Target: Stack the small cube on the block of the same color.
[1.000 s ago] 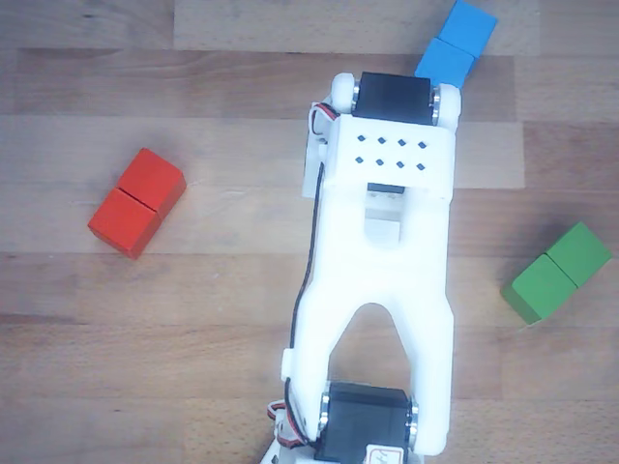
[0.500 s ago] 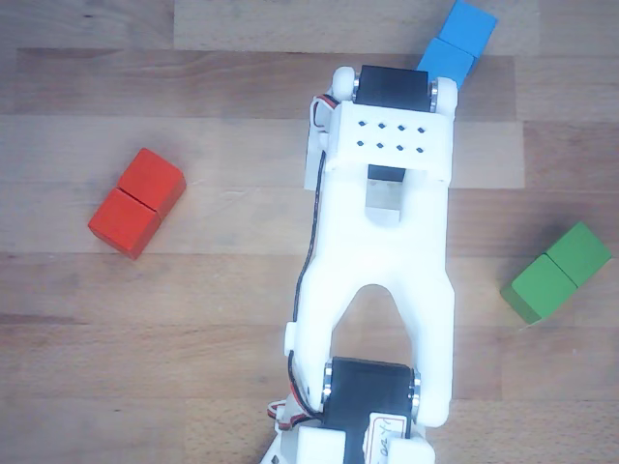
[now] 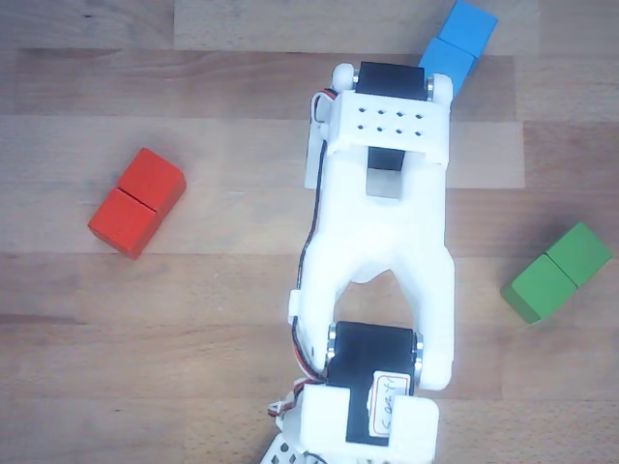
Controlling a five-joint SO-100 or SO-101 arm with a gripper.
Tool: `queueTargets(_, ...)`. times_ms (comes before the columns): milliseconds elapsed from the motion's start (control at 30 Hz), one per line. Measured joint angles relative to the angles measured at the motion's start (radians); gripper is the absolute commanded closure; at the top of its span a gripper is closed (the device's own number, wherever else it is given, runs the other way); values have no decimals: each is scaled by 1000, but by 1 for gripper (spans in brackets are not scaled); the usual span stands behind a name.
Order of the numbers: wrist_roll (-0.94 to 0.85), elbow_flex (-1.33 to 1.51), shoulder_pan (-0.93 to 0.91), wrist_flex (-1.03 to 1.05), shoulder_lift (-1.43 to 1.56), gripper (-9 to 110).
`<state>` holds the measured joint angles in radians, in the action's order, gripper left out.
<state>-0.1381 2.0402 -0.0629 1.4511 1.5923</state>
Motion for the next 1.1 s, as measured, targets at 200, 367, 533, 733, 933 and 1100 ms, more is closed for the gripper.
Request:
queueTargets(200,0,-2,0,-15,-37,73)
queueTargets(367,0,-3,0,-17,-40,75)
queueTargets(533,0,-3,-8,-17,-40,85)
queueTargets(733,0,-6,-58,-17,-40,92)
queueTargets(933,5,-6,-78,-31,-40,92)
queueTargets(1100,5,-6,-78,-31,-40,92)
